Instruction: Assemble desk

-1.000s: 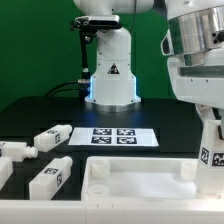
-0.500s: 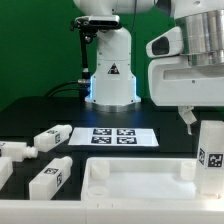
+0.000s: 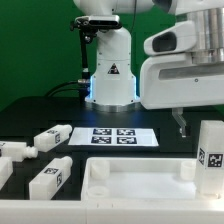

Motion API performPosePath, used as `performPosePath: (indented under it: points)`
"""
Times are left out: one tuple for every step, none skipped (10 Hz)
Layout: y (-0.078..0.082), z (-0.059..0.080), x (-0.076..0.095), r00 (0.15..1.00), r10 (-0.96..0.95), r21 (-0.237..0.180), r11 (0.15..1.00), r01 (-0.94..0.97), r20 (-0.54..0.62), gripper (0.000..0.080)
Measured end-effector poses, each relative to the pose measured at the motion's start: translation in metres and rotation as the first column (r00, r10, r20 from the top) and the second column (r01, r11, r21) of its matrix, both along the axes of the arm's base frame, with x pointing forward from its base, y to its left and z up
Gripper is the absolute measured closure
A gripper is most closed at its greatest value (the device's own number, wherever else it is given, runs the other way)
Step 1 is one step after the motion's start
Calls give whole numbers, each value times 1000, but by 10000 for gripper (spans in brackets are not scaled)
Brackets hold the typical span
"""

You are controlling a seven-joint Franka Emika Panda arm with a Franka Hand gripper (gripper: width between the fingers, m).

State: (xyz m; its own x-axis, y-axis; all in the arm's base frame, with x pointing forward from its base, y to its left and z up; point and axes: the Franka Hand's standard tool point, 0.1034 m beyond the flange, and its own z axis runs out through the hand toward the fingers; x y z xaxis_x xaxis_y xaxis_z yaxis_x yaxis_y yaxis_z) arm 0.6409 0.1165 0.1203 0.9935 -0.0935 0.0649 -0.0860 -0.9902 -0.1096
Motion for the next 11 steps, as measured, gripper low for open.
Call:
performPosePath:
  points:
    - [1,-1,0,1000,-17,6,1000,17,-2,150]
    - [1,-2,-1,1000,-30,7,1000,30,-4,294]
    - [1,-2,-1,1000,-30,7,1000,30,-4,431]
    - [-1,-2,0,996,-92,12,996,92,-10,501]
    - [-3,-1,0,985,-173,19,985,173,-20,501]
    - [-6,-1,1,954,-298,35,953,300,-39,501]
    - [-5,-1,-1,887,-457,38,887,460,-65,501]
    - [-5,-3,-2,781,-618,54,780,624,-88,501]
    - [-5,-3,-5,682,-722,66,680,730,-115,501]
    - [-4,-3,-5,645,-754,67,642,764,-128,501]
    - [-4,-3,-5,601,-787,65,598,799,-140,502]
